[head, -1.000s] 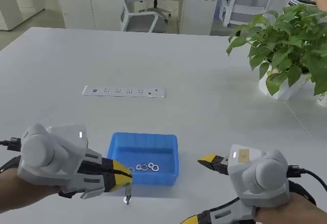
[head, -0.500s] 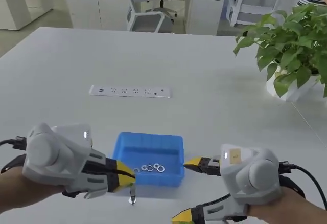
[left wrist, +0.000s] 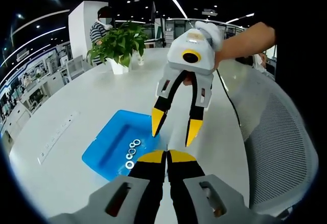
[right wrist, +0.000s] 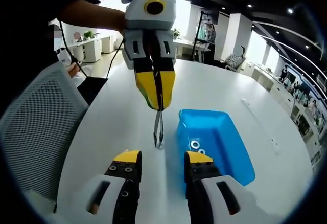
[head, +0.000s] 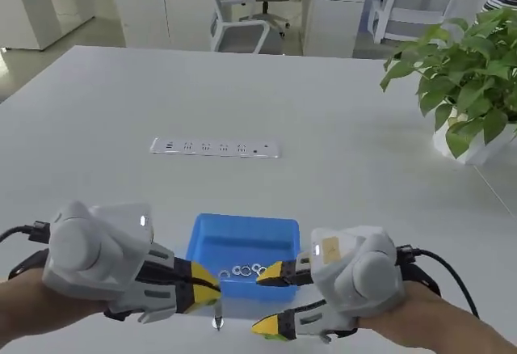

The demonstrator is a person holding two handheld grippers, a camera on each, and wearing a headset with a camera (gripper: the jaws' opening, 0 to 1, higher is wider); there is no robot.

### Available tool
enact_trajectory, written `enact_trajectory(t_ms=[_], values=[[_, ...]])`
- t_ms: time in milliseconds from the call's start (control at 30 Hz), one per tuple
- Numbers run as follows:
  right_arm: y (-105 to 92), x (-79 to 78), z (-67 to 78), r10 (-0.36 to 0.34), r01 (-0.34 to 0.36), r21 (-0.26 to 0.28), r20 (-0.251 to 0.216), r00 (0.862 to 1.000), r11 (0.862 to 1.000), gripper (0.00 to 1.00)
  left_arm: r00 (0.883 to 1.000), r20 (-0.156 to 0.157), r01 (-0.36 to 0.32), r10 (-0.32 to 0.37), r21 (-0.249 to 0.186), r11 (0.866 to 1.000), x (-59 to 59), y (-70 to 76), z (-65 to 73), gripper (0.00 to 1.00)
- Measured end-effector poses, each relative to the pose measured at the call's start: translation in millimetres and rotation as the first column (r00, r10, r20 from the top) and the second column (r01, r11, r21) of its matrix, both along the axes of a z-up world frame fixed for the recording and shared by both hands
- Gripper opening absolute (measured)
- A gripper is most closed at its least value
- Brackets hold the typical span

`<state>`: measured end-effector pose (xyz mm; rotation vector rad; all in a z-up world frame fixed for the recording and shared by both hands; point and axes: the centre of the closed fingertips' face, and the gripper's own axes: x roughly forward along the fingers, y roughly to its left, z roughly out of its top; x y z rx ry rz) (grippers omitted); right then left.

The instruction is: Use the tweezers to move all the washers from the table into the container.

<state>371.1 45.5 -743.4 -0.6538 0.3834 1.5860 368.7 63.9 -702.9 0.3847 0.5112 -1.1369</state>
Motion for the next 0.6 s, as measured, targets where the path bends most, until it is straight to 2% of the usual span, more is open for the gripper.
enact_trajectory(t_ms=[233,600], values=[[18.3,-4.2,-9.5,0.083,-0.083,-0.032,0.026,0.996,0.996,0.27,1.0,-0.003,0.004,-0.004,0.005,1.0,-0.9,0.4,-0.7,0.05],[36.2,-7.5,-24.3,0.146,-0.144,-0.065,0.029,0.989,0.987,0.17,1.0,-0.008,0.008,-0.008,0.005,1.0,-1.4,-1.2,-1.8,0.05]])
